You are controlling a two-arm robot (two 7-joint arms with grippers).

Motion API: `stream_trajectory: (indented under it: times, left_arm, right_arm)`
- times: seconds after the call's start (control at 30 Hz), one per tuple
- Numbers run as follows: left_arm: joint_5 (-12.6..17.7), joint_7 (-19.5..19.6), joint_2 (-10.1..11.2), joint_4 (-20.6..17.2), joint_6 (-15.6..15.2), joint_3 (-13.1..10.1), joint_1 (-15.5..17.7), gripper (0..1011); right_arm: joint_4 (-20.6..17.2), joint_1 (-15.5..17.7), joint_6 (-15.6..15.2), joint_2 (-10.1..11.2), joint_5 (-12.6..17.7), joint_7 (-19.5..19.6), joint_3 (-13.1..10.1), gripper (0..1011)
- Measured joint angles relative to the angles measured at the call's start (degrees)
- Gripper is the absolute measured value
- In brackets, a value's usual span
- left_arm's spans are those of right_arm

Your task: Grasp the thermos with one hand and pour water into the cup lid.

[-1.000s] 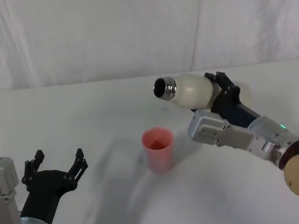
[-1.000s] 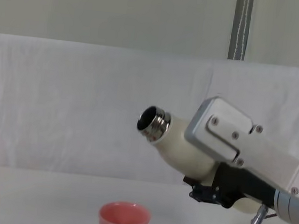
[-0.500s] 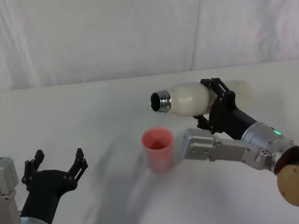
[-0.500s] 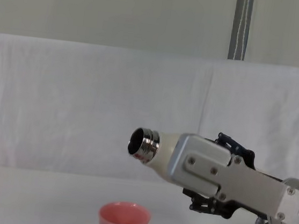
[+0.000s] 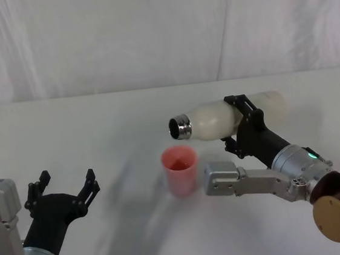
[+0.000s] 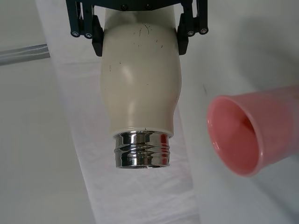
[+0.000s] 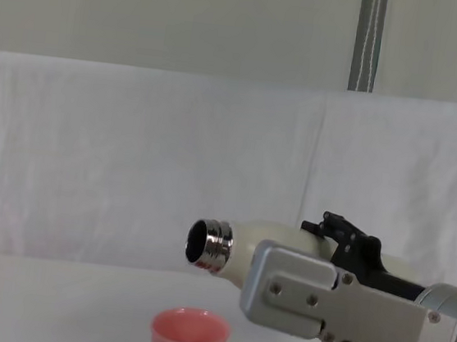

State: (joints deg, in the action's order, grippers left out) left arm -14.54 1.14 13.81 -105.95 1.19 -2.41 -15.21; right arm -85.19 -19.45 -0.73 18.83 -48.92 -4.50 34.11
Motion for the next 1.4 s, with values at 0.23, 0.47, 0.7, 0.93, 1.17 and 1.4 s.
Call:
stream_trajectory:
  times: [0.23, 0.47, 0.7, 0.93, 1.17, 1.4]
  left_arm:
    - [0.00, 0.00, 0.00, 0.00, 0.00, 0.00, 0.00, 1001]
    - [0.00, 0.00, 0.00, 0.00, 0.00, 0.00, 0.00, 1001]
    - [0.00, 0.00, 0.00, 0.00, 0.00, 0.00, 0.00, 1001]
    - [0.00, 0.00, 0.00, 0.00, 0.00, 0.00, 0.00, 1001]
    - [0.00, 0.00, 0.00, 0.00, 0.00, 0.00, 0.00, 1001]
    - [0.00, 0.00, 0.00, 0.00, 0.00, 0.00, 0.00, 1001]
  right_arm:
    - [-0.19, -0.04, -0.61, 0.53, -1.93, 0.13, 0.72, 950]
    - [-0.14, -0.38, -1.14, 0.86, -3.76, 0.36, 1.40, 950]
    - [0.25, -0.72, -1.65, 1.05, -5.38, 0.80, 2.05, 950]
    - [0.70, -1.12, -1.88, 1.27, -6.96, 1.60, 2.61, 950]
    - [1.02, -1.27, -1.87, 1.44, -7.78, 2.62, 2.85, 950]
    - [1.39, -1.33, -1.73, 1.57, -8.30, 3.68, 2.85, 950]
